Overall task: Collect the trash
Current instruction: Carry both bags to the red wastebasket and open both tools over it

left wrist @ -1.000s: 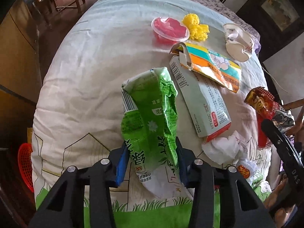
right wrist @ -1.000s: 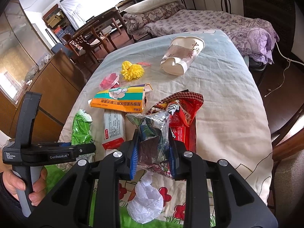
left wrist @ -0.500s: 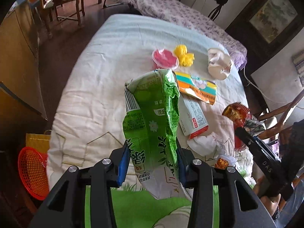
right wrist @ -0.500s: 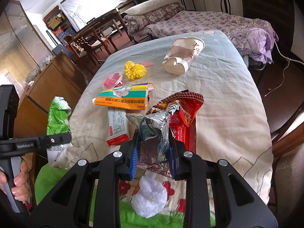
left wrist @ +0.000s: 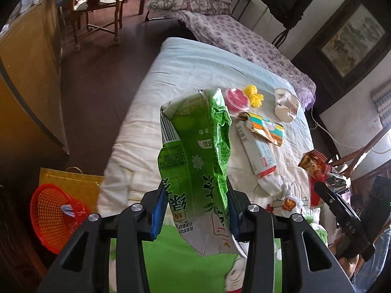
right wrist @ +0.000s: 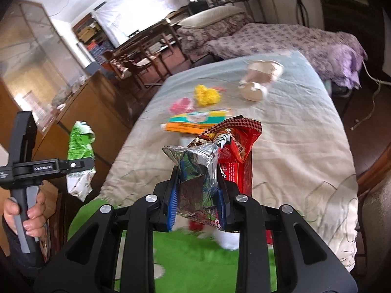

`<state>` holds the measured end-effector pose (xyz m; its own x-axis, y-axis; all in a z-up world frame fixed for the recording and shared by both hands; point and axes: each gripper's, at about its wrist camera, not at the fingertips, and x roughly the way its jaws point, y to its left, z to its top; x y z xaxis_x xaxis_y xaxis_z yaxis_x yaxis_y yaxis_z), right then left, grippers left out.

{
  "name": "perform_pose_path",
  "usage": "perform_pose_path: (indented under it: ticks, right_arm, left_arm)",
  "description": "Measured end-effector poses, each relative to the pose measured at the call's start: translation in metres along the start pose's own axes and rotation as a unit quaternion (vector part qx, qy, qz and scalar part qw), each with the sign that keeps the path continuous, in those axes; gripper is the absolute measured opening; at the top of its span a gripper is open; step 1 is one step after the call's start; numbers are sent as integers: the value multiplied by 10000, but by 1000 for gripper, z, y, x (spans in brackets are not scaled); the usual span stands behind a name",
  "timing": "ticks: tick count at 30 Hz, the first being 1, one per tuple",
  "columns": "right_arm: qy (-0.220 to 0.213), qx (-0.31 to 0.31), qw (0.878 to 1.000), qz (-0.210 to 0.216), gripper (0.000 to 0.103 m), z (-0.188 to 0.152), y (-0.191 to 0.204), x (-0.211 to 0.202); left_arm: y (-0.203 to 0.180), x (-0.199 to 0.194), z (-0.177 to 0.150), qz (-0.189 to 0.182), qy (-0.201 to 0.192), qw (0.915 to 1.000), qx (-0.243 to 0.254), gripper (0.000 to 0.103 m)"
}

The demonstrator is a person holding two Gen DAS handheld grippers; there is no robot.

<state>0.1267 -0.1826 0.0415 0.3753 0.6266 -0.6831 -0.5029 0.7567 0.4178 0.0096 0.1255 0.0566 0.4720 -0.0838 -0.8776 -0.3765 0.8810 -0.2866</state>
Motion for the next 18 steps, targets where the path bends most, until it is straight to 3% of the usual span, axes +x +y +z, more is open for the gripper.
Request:
perform_pose_path:
  ticks: [9, 18]
  right_arm:
    - [359, -1020, 9923, 602, 29, 3, 101, 17]
    - [1164, -1983, 9644, 1309, 29, -19, 220, 74]
  left_arm:
    - [73, -37, -13, 143, -269, 9981, -536, 42]
    - [163, -64, -41, 485, -387, 9914, -1156, 42]
